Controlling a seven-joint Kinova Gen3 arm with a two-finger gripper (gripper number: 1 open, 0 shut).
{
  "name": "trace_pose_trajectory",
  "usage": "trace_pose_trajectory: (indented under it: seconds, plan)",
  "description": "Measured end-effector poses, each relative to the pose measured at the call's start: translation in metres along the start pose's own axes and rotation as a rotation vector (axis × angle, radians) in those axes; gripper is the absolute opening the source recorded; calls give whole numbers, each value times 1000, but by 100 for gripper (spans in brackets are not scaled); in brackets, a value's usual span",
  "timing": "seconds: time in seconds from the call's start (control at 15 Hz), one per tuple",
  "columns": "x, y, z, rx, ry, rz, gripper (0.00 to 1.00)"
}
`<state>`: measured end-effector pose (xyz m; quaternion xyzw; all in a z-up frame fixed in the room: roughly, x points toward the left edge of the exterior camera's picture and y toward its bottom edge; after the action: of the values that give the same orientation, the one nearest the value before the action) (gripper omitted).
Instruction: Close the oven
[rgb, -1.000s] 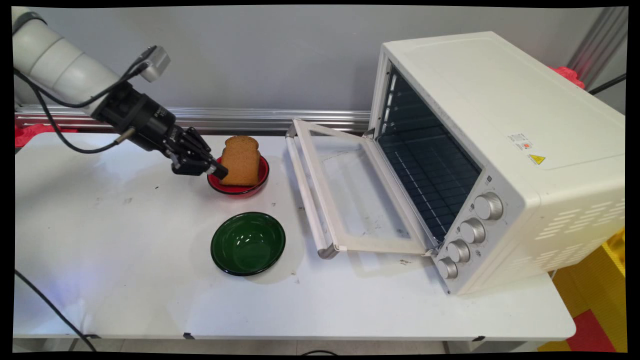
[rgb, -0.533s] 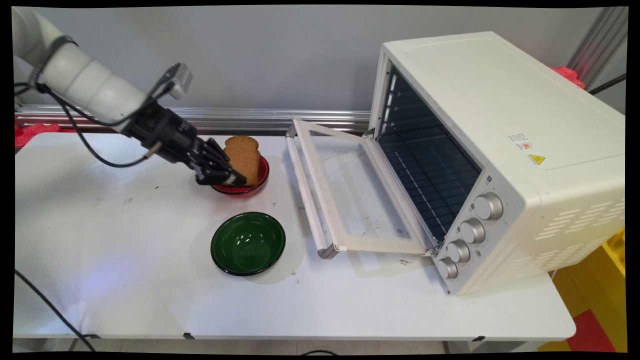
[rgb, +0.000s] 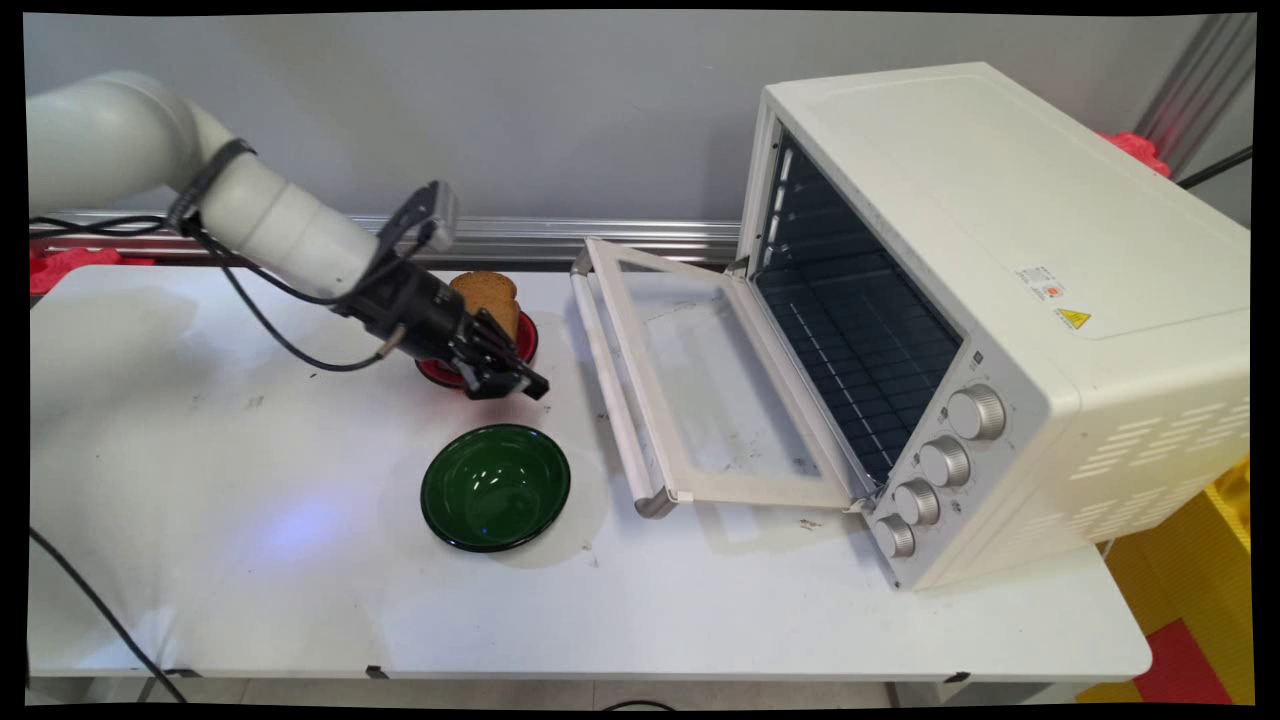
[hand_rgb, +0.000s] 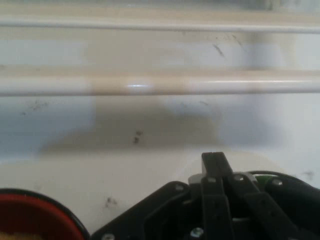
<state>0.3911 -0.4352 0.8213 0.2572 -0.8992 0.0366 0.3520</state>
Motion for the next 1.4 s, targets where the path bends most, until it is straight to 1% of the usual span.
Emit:
trace_pose_trajectory:
  seconds: [0.33,0.67,1.13,1.4]
  plan:
    - [-2,-8,36,10,-2,5,0]
    - [-3,-14,62,13,1,12,0]
    - [-2,-19,81,11,12,20,0]
    - [2,-19,88,-1,33,26,0]
